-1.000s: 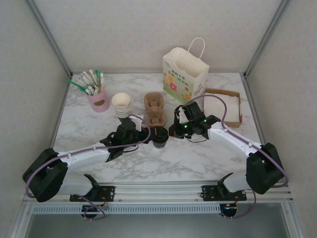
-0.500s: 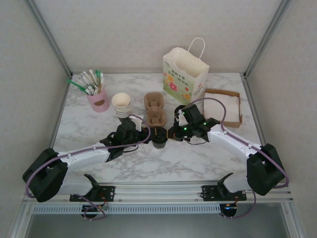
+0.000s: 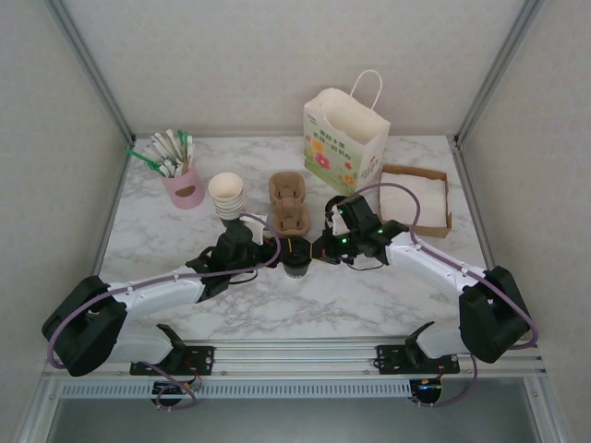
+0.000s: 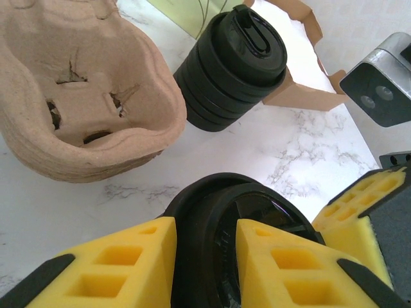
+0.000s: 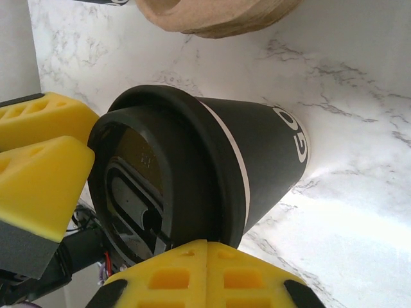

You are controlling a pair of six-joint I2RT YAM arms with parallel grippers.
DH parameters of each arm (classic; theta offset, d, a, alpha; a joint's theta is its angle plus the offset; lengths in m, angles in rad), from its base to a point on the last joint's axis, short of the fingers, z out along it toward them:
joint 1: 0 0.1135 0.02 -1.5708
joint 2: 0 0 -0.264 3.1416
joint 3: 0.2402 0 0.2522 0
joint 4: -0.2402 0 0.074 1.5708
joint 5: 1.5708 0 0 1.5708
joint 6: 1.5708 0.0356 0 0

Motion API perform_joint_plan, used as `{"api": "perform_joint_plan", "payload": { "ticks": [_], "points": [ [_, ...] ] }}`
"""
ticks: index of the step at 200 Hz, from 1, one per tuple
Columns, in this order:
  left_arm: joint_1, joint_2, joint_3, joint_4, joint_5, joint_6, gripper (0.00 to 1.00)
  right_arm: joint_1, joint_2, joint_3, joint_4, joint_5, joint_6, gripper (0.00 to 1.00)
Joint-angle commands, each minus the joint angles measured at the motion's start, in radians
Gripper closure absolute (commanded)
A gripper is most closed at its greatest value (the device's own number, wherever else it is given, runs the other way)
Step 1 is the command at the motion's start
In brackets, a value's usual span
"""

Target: Pack the takeout coffee

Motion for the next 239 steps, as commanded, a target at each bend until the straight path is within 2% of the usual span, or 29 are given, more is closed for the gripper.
{"api": "perform_joint_plan", "payload": {
  "ticks": [1, 32, 71, 112, 153, 187, 235, 239],
  "points": [
    [0.001, 0.014, -0.035, -0.028, 0.009, -0.013, 0.70, 0.033, 0.063, -0.055, -0.058, 0.069, -0.023, 1.00],
    [0.001, 0.009, -0.038, -0.026, 0.006, -0.014, 0.70, 0.046, 0.057, -0.048, -0.072, 0.095, -0.022, 1.00],
    [0.001, -0.018, -0.028, -0.037, -0.008, -0.015, 0.69, 0.045, 0.016, 0.042, -0.133, 0.137, -0.050, 1.00],
    [0.011, -0.079, 0.004, -0.089, -0.056, -0.013, 0.66, 0.046, -0.020, 0.145, -0.196, 0.169, -0.085, 0.88],
    [0.034, -0.143, 0.040, -0.146, -0.077, 0.009, 0.56, 0.046, -0.050, 0.218, -0.277, 0.207, -0.135, 0.79],
    [0.044, -0.241, 0.084, -0.222, -0.112, 0.045, 0.37, 0.045, -0.122, 0.256, -0.348, 0.278, -0.192, 0.65],
    [0.046, -0.426, 0.072, -0.247, -0.180, 0.035, 0.01, 0.045, -0.283, 0.242, -0.411, 0.364, -0.253, 0.32],
    [0.046, -0.445, 0.067, -0.247, -0.187, 0.033, 0.01, 0.044, -0.298, 0.234, -0.413, 0.372, -0.255, 0.29]
  ]
}}
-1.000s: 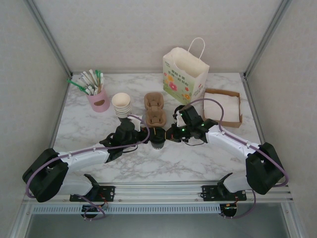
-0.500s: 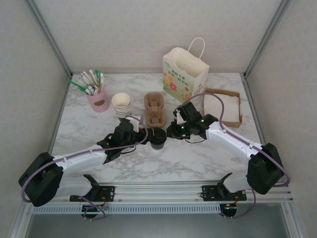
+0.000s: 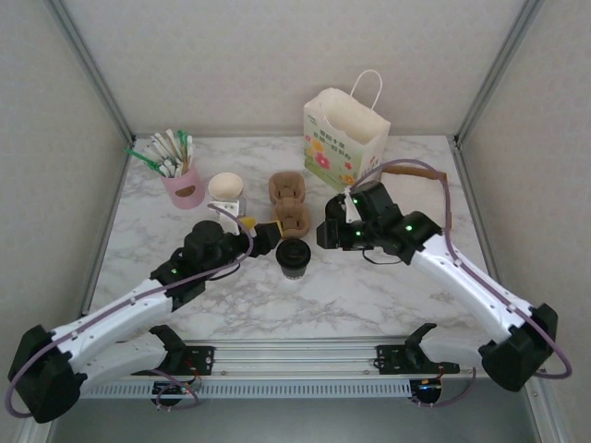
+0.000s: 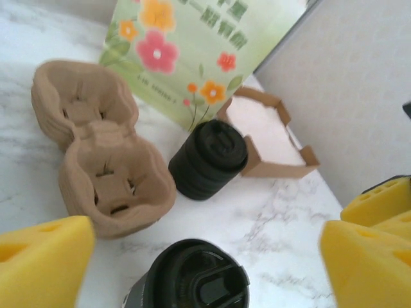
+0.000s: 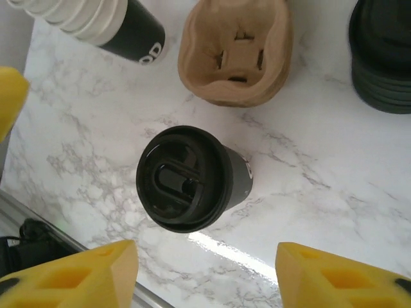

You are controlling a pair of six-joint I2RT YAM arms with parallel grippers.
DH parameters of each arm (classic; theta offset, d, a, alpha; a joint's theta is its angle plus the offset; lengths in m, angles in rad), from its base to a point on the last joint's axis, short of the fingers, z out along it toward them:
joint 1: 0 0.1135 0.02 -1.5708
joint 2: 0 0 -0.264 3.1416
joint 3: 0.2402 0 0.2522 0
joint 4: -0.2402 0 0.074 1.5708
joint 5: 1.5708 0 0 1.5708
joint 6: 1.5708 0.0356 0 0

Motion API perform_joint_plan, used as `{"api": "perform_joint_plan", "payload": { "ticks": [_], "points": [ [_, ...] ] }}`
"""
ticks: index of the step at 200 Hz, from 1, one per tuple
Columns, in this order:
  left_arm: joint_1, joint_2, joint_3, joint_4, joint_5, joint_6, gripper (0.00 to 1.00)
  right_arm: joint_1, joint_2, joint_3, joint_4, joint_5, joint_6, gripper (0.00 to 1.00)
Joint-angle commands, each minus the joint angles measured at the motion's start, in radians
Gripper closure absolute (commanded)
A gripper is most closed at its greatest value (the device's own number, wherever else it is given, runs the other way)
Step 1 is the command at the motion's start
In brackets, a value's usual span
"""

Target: Pack the takeout coffee

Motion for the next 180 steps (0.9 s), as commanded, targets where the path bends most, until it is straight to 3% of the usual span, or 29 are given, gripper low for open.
{"api": "perform_joint_plan", "payload": {
  "ticks": [1, 21, 55, 101, 180],
  "points": [
    [0.009, -0.089, 0.007, -0.034, -0.070, -0.002, 0.00, 0.006, -0.080, -0.004, -0.062, 0.077, -0.049, 0.28],
    [0.010, -0.185, -0.033, -0.026, -0.112, -0.018, 0.00, 0.003, -0.159, -0.066, -0.056, 0.102, -0.044, 0.17],
    [0.010, -0.280, -0.111, 0.028, -0.160, -0.053, 0.00, -0.015, -0.244, -0.133, -0.043, 0.114, -0.027, 0.07],
    [0.010, -0.203, -0.108, 0.048, -0.150, -0.076, 0.00, -0.024, -0.209, -0.141, -0.001, 0.075, -0.027, 0.04],
    [0.010, -0.005, -0.055, 0.000, -0.058, -0.092, 0.00, -0.026, -0.126, -0.205, 0.098, -0.063, -0.008, 0.08]
  ]
}}
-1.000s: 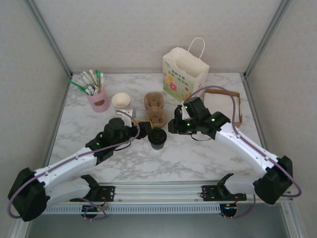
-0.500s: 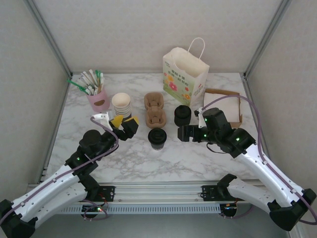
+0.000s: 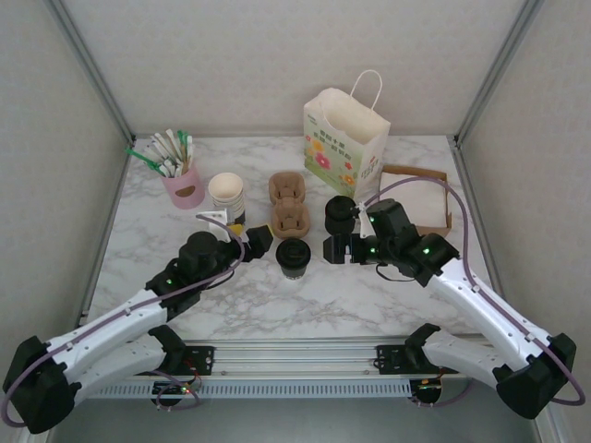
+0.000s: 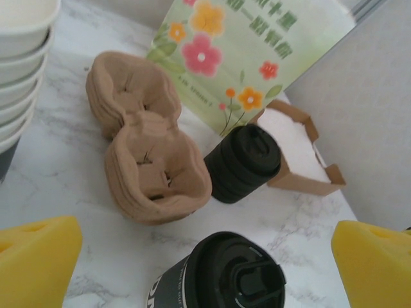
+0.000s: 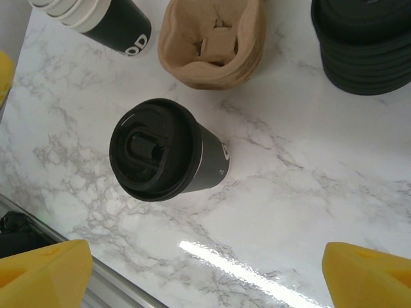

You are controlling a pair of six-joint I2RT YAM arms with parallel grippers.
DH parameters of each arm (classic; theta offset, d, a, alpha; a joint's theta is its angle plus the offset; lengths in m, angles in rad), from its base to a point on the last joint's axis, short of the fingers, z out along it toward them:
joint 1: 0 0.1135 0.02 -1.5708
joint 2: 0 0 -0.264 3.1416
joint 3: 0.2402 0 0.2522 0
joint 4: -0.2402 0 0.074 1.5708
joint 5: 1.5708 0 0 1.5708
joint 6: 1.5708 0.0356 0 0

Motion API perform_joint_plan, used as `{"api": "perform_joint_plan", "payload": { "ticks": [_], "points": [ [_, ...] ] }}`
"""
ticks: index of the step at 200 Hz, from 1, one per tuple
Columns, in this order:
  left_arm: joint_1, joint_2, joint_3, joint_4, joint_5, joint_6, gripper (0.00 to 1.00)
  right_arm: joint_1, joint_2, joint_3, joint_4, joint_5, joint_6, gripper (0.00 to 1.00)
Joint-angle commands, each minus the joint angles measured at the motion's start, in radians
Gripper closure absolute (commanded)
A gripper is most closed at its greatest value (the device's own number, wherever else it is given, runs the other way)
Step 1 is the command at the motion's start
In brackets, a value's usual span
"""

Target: Pack the takeout coffee

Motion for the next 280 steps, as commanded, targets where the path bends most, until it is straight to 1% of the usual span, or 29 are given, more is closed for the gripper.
{"api": "perform_joint_plan", "payload": {
  "ticks": [1, 16, 56, 70, 109, 132, 170, 182, 194, 209, 227, 263, 280],
  "points": [
    [0.009, 0.035, 0.045, -0.014, 0.037, -0.020, 0.00, -0.005, 0.022, -0.032, 0.054, -0.057, 0.016, 0.08],
    [0.013, 0.063, 0.054, -0.024, 0.030, -0.024, 0.00, -0.006, 0.040, -0.042, 0.066, -0.069, 0.019, 0.08],
    [0.020, 0.145, 0.102, -0.039, 0.052, -0.009, 0.00, -0.016, 0.075, -0.040, 0.065, -0.061, 0.015, 0.09],
    [0.020, 0.166, 0.120, -0.038, 0.054, -0.002, 0.01, -0.025, 0.098, -0.017, 0.039, -0.032, 0.008, 0.10],
    [0.020, 0.188, 0.145, -0.027, 0.042, 0.008, 0.00, -0.116, 0.138, 0.061, -0.065, 0.103, -0.025, 0.13],
    [0.021, 0.194, 0.152, -0.030, 0.009, 0.011, 0.00, -0.167, 0.168, 0.078, -0.072, 0.161, -0.038, 0.13],
    [0.020, 0.216, 0.176, -0.026, 0.002, 0.020, 0.00, -0.235, 0.230, 0.154, -0.054, 0.188, -0.058, 0.14],
    [0.020, 0.223, 0.183, -0.029, 0.001, 0.025, 0.00, -0.244, 0.252, 0.204, -0.057, 0.189, -0.073, 0.14],
    [0.020, 0.229, 0.191, -0.034, 0.000, 0.030, 0.00, -0.244, 0.279, 0.266, -0.072, 0.183, -0.098, 0.17],
    [0.020, 0.230, 0.195, -0.035, -0.007, 0.039, 0.00, -0.244, 0.319, 0.365, -0.102, 0.168, -0.143, 0.20],
    [0.020, 0.227, 0.194, -0.037, -0.018, 0.043, 0.00, -0.244, 0.375, 0.484, -0.138, 0.172, -0.204, 0.22],
    [0.027, 0.224, 0.196, -0.036, -0.027, 0.048, 0.00, -0.245, 0.530, 0.787, -0.235, 0.225, -0.327, 0.28],
    [0.034, 0.222, 0.206, -0.045, -0.021, 0.054, 0.00, -0.245, 0.616, 0.927, -0.268, 0.229, -0.387, 0.33]
  ]
}}
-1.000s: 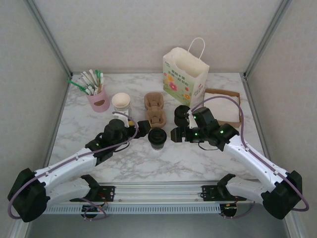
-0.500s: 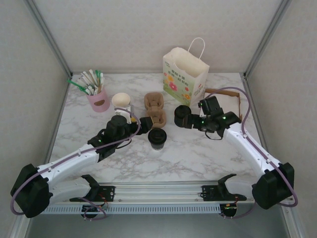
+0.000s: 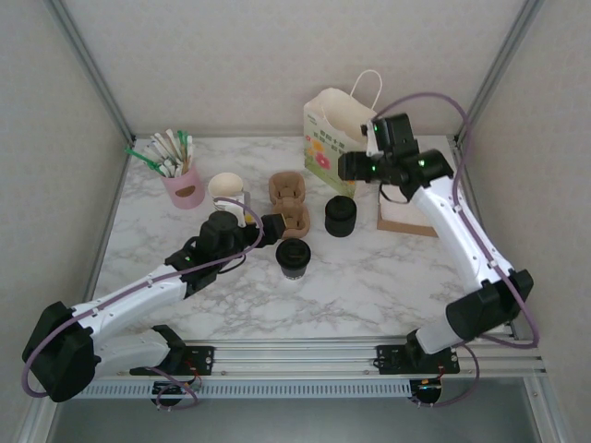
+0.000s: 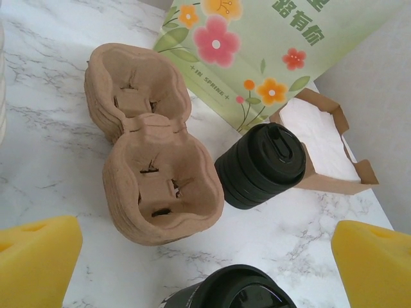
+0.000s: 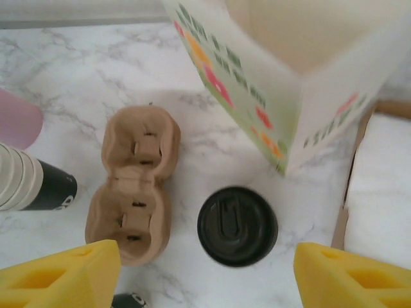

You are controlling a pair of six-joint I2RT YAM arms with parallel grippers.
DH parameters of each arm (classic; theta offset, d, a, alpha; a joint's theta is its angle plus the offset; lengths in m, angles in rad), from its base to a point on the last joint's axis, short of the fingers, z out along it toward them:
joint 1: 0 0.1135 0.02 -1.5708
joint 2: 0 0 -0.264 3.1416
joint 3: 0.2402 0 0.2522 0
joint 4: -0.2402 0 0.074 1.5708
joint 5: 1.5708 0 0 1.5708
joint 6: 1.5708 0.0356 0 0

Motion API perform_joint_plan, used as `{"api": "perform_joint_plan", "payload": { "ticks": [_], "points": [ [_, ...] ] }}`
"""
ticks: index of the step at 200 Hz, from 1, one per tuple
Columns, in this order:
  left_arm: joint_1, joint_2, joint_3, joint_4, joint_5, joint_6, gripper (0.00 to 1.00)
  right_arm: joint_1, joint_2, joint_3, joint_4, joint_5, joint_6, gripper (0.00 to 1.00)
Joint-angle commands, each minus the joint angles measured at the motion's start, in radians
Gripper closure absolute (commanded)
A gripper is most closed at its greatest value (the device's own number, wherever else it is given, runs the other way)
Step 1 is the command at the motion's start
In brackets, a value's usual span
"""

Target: Pack the takeout coffee

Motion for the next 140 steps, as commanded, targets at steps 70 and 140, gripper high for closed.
{"api": "perform_joint_plan", "payload": {
  "ticks": [70, 140],
  "points": [
    [0.061, -0.050, 0.039, -0.039, -0.003, 0.045, 0.00, -0.027, 0.442, 0.650, -0.280, 0.066, -0.279, 0.47],
    [0.078, -0.058, 0.018, -0.026, 0.009, 0.037, 0.00, -0.056, 0.585, 0.774, -0.350, 0.026, -0.328, 0.48]
  ]
}}
